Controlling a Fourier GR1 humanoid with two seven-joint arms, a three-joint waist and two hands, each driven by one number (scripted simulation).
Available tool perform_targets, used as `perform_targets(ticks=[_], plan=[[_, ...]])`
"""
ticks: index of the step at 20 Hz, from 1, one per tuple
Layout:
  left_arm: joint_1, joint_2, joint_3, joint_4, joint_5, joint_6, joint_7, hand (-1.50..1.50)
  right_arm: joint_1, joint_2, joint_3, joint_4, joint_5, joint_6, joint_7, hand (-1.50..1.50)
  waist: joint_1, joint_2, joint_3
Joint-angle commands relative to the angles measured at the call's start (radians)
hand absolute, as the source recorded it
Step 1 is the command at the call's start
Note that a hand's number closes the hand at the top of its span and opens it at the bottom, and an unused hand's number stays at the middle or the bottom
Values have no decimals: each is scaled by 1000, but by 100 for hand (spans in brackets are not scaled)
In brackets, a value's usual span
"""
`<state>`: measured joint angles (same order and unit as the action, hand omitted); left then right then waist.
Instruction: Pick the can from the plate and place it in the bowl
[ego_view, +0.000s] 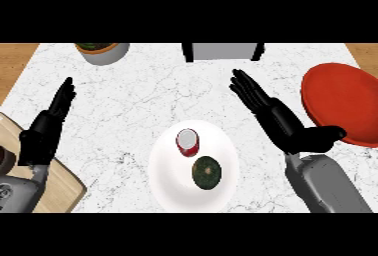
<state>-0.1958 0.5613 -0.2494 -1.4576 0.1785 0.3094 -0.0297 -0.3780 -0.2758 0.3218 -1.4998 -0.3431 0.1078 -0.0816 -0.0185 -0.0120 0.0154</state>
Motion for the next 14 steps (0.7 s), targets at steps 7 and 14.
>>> perform_targets(ticks=[7, 14], plan=[[6, -139, -38, -20, 56, 5, 31, 0, -60, -112, 206, 125, 545, -337, 247, 150, -12, -28, -63], [29, -206, -54, -44, 87, 7, 25, 0, 181, 271, 263, 6, 663, -1055, 65, -150, 1, 0, -16]])
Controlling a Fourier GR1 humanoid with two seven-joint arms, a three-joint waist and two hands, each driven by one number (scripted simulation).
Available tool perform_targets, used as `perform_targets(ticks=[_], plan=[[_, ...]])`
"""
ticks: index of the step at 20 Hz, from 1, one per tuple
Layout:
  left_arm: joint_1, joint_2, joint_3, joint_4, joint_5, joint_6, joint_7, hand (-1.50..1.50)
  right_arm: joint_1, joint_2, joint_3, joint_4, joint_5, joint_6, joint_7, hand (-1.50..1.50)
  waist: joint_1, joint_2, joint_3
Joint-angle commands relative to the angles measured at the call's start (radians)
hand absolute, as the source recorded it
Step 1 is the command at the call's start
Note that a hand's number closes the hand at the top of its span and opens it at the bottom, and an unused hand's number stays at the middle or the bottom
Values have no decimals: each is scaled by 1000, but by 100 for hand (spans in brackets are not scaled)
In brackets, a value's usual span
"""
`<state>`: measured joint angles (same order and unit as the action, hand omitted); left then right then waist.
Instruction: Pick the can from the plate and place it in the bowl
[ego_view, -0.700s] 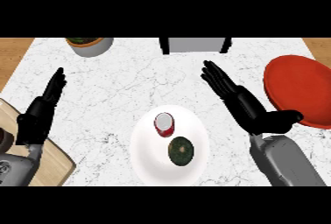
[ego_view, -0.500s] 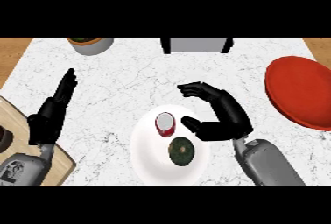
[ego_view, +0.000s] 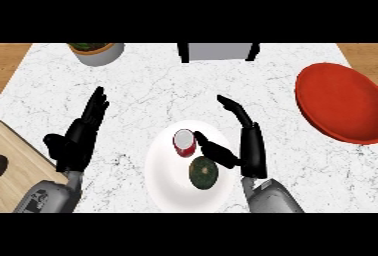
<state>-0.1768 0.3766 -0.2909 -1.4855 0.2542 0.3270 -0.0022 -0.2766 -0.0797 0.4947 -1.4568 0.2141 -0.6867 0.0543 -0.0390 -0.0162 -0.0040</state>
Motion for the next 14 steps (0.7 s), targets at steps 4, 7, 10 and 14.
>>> perform_targets(ticks=[4, 7, 10, 14], plan=[[21, -45, -34, -25, -12, 8, -2, 0, 97, 78, 259, -35, 320, -499, 18, -150, 30, 5, 1], [17, -54, -24, -34, -7, 20, 21, 0, 46, 79, 234, -25, 493, -451, 276, -150, 17, 0, -2], [11, -52, -24, -14, -20, 22, 25, 0, 88, 79, 141, -66, 625, -323, 414, -150, -5, -1, -3], [-5, -62, -3, 30, -16, 2, -17, 0, 2, 79, 156, -143, 746, -165, 702, -150, 14, 6, -2]])
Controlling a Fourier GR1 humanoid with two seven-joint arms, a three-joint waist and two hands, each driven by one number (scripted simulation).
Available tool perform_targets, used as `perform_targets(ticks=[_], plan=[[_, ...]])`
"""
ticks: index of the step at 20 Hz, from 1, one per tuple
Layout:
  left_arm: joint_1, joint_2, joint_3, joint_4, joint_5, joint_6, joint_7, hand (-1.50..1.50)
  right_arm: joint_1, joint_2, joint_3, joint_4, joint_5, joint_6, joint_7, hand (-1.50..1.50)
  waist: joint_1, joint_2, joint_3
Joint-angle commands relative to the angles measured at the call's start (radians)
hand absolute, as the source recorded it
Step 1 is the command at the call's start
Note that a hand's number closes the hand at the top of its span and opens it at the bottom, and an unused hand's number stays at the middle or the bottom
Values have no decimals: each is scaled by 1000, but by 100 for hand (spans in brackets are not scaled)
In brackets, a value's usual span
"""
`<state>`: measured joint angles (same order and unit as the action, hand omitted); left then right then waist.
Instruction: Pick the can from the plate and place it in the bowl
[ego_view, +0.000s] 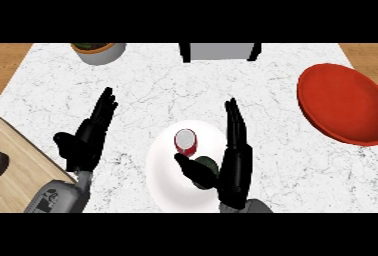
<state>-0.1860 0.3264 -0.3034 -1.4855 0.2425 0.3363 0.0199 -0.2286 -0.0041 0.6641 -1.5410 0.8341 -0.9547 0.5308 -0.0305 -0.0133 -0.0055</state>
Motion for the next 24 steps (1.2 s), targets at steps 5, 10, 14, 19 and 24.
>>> perform_targets(ticks=[5, 10, 14, 19, 24], plan=[[-28, 8, 29, 11, 6, -18, 20, 0, -123, 4, 9, -136, 171, 307, 559, -150, 15, 4, 2], [-29, -11, 9, -15, -9, -24, 41, 0, -202, 4, 41, -139, 152, 423, 798, -150, 32, 8, 4], [-26, -9, 8, -44, -25, -29, 44, 0, -233, 4, 113, -75, 113, 398, 866, -150, 43, 10, 5], [-27, -26, 22, -27, -30, -54, 38, 0, -118, 4, 126, -130, 85, 362, 760, -150, 29, 11, 6], [-46, -82, 25, 39, -71, -40, 15, 0, -141, 4, 104, -85, 62, 289, 704, -150, 31, 14, 5]])
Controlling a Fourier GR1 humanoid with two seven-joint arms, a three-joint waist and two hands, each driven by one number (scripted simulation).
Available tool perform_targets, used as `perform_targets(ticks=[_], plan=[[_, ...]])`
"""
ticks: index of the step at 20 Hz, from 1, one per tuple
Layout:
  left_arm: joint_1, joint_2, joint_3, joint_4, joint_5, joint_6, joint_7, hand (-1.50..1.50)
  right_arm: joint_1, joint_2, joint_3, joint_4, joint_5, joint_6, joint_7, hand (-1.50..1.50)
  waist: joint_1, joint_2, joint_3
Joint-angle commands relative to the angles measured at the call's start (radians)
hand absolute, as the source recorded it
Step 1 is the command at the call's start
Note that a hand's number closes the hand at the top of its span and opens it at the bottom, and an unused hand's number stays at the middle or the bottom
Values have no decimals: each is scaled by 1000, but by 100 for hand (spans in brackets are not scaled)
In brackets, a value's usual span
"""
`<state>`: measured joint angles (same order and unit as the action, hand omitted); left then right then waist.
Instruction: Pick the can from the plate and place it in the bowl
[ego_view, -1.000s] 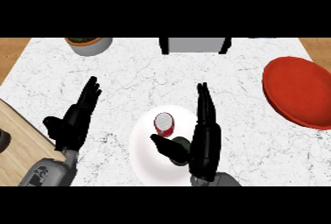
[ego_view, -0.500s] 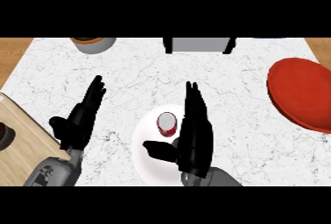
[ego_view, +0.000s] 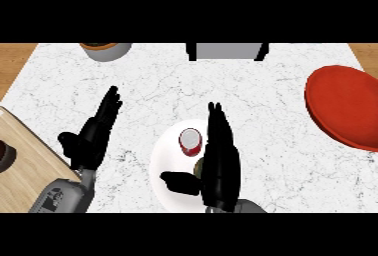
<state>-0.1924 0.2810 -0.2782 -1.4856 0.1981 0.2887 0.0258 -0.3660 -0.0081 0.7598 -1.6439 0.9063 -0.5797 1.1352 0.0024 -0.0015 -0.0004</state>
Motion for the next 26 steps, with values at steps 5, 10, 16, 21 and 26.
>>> perform_targets(ticks=[5, 10, 16, 21, 26], plan=[[24, 0, 51, 4, -4, -51, -20, 0, 42, 8, 49, -31, -9, -141, 50, -150, 1, 1, 0], [47, -1, 42, -71, -22, -52, 30, 0, 59, 8, 39, 41, -77, -241, -40, -150, 8, 1, 1], [-16, -34, 63, -25, -43, -50, 55, 0, 37, 8, 100, 78, -116, -325, -10, -150, 6, 1, 1], [11, -28, 88, -40, -55, -75, 45, 0, 95, 8, 86, 94, -157, -351, -82, -150, 2, 1, 1], [13, -78, 63, -95, -116, -41, 107, 0, 33, 8, 105, 199, -257, -418, -170, -150, 4, 1, 1]])
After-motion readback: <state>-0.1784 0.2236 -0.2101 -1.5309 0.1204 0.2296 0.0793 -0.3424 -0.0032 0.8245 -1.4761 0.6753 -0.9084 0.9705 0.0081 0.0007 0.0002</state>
